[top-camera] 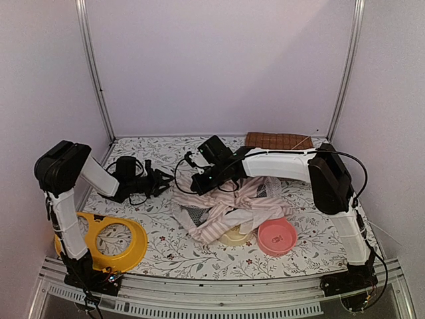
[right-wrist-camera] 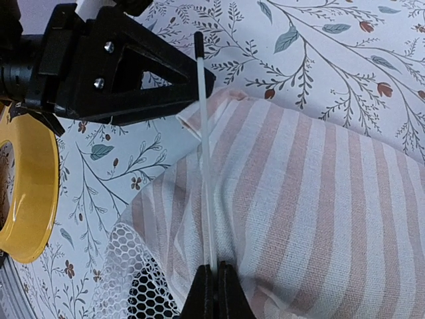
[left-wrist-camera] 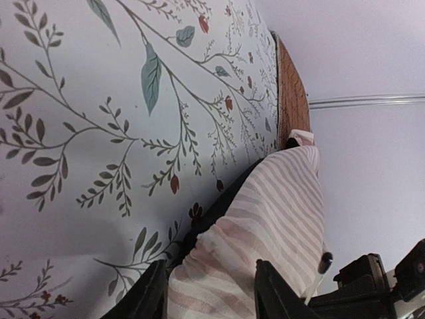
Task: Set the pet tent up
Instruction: Pick up the tent fabric from the tent.
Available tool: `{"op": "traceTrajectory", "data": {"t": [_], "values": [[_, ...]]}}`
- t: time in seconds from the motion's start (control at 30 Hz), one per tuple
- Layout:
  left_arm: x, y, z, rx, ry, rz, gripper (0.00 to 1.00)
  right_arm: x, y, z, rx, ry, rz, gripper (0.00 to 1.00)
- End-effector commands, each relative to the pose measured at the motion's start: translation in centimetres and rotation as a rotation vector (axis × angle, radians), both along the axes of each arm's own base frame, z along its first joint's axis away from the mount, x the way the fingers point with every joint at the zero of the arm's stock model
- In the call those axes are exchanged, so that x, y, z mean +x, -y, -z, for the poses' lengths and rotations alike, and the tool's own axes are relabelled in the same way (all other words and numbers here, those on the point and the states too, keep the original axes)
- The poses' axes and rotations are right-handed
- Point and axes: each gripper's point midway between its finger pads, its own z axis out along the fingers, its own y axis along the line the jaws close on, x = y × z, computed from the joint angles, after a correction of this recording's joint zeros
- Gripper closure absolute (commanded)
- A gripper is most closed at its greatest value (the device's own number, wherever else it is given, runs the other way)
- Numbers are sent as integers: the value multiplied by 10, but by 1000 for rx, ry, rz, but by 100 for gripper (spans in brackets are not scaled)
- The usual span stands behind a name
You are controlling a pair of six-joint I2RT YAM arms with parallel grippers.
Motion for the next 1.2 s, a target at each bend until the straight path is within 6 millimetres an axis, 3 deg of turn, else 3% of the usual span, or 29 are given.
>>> {"op": "traceTrajectory", "data": {"t": [0.0,0.37,0.53,0.63,0.9,0.97,1.1,1.17], "values": [[0,13,-5,-143,-32,-27,56,-8,42,15,-122,-110,103,100],[6,18,-22,-294,-70,-91,56,-10,47,17,-132,-109,116,100],[7,25,-12,-297,-108,-72,62,-8,47,12,-124,-97,124,100],[3,26,-6,-278,-128,-77,60,-7,47,10,-123,-89,128,100],[6,33,-3,-291,-156,-67,66,-7,47,8,-121,-84,128,100],[5,34,-2,-285,-157,-67,71,-6,47,7,-121,-80,127,100],[10,35,-5,-302,-149,-67,96,-7,47,7,-119,-81,122,100],[15,33,-8,-306,-137,-75,100,-9,47,7,-123,-81,121,100]]}}
